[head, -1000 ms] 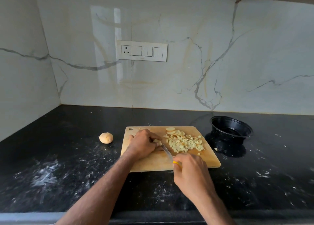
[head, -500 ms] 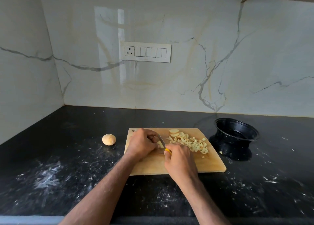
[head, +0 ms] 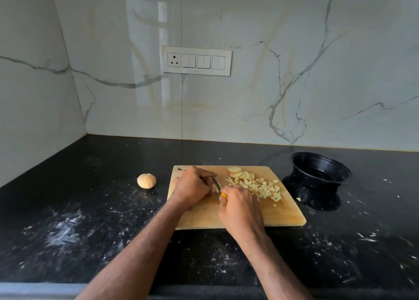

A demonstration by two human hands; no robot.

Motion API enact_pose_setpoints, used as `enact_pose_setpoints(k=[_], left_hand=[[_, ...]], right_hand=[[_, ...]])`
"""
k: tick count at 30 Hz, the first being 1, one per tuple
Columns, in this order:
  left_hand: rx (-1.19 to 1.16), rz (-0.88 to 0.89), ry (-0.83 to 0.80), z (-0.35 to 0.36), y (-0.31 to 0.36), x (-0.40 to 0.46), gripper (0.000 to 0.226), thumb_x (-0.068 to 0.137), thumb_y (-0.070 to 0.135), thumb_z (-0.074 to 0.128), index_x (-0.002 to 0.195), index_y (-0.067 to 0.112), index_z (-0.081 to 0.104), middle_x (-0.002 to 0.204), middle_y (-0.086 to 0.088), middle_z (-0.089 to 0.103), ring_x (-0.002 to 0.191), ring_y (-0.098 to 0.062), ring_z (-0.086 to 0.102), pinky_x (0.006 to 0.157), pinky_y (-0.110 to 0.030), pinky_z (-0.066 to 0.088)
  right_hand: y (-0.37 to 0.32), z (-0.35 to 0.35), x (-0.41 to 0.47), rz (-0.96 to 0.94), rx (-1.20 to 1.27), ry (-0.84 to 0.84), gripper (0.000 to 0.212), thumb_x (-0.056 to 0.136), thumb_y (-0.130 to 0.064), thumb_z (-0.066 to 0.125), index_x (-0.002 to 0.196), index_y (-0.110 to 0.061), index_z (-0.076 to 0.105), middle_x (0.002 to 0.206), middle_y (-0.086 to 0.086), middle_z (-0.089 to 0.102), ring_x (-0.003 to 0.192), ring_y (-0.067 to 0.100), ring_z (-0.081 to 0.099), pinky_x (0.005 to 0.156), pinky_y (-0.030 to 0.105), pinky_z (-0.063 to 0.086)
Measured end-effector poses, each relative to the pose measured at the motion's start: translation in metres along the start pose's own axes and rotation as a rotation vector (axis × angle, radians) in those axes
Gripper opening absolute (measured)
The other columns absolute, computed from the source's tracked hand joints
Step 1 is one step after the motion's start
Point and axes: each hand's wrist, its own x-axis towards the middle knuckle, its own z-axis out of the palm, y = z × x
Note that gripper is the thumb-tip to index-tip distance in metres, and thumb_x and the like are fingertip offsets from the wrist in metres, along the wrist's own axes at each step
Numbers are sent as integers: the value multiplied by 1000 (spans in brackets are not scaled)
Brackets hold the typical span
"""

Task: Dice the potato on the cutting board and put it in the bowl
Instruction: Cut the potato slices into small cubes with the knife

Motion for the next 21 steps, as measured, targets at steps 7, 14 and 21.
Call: enact_pose_setpoints(k=[7,14,21], left_hand=[[-25,-51,-2,3,0,3,43,77,4,79,112,29,79,85,15,73,84,-6,66,81,-29,58],[-17,-52,-8,6,-2,4,35,79,8,82,107,30,79,91,16,72,81,-2,62,59,-6,39],[-18,-26,-5,5,-3,2,33,80,9,83,108,27,79,102,13,74,92,-4,64,71,-15,52]], right_hand=[[0,1,-5,-28,-30,-46,21,97,-10,61,114,-16,72,99,-5,71,78,6,62,66,15,51],[10,-13,-32,-48,41,-38,24,97,-19,63,120,-20,72,106,-9,73,88,3,65,72,5,44],[28,-36,-51,16,72,-61,11,95,-20,65,98,-17,75,89,-8,72,77,6,62,66,10,48]])
